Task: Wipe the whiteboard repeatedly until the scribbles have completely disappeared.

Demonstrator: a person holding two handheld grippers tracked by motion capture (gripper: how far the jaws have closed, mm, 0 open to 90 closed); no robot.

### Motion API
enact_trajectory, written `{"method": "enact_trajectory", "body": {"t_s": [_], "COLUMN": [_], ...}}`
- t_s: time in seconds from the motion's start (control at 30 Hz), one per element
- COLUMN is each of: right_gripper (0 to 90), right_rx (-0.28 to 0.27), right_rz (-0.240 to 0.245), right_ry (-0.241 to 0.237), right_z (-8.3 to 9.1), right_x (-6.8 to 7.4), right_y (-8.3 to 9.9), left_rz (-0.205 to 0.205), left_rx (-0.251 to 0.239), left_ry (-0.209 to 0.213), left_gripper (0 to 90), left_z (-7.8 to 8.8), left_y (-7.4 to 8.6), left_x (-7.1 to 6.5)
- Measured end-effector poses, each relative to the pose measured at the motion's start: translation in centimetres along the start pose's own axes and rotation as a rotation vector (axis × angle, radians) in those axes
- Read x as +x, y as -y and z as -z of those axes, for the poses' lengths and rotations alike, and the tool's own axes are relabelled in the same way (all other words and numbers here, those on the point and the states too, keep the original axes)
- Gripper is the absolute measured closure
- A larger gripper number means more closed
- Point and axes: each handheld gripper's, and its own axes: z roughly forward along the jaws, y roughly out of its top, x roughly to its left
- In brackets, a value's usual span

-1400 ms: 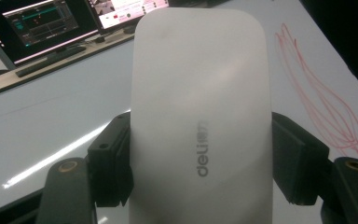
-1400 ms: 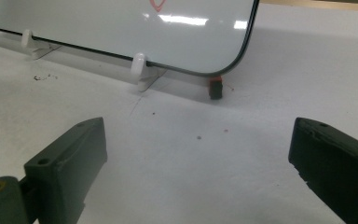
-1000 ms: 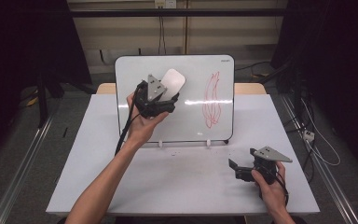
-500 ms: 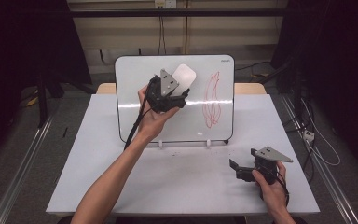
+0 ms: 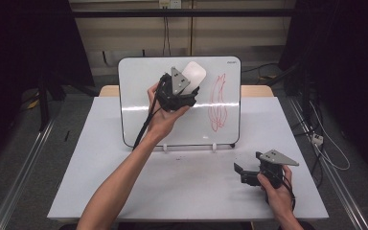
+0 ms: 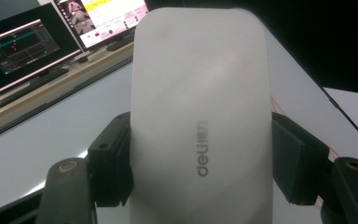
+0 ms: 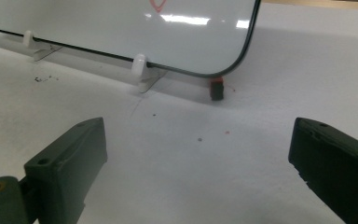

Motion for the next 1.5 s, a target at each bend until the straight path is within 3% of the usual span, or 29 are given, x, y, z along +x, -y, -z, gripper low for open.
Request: {"method": "enact_trajectory", "body": {"t_s": [0.3, 0.4, 0.43, 0.53, 0.7, 0.93, 1.3, 1.5], "right_gripper": [4.2, 4.2, 4.2, 4.2, 4.2, 4.2, 4.2, 4.2], "right_rx": [0.001, 0.000, -0.001, -0.001, 0.001, 0.000, -0.002, -0.001], "right_rz": [0.003, 0.000, 0.000, 0.000, 0.001, 0.003, -0.003, 0.001], "right_ry": [-0.003, -0.006, -0.005, -0.006, -0.006, -0.008, -0.011, -0.017], "right_z": [0.0, 0.1, 0.1, 0.1, 0.1, 0.1, 0.2, 0.2], "right_x": [0.0, -0.1, -0.1, -0.1, -0.1, -0.1, -0.2, -0.1], "right_y": [0.0, 0.1, 0.1, 0.1, 0.1, 0.1, 0.2, 0.2], "left_rz": [-0.050, -0.048, -0.031, -0.057, -0.048, -0.090, -0.110, -0.159], "left_rx": [0.004, 0.012, 0.011, 0.015, 0.017, 0.020, 0.023, 0.047], "left_ry": [0.001, -0.003, -0.006, -0.018, -0.013, -0.019, -0.014, -0.041], "left_gripper": [31.1, 31.1, 31.2, 31.2, 31.2, 31.1, 31.1, 31.1], "left_z": [-1.6, -2.3, -2.6, -3.4, -4.1, -5.0, -6.7, -7.4], "left_y": [-0.8, -0.7, -0.7, -0.5, -0.6, -1.0, -1.8, -1.6], "left_x": [-1.0, -1.1, -1.2, -1.4, -1.5, -2.1, -3.4, -4.0]}}
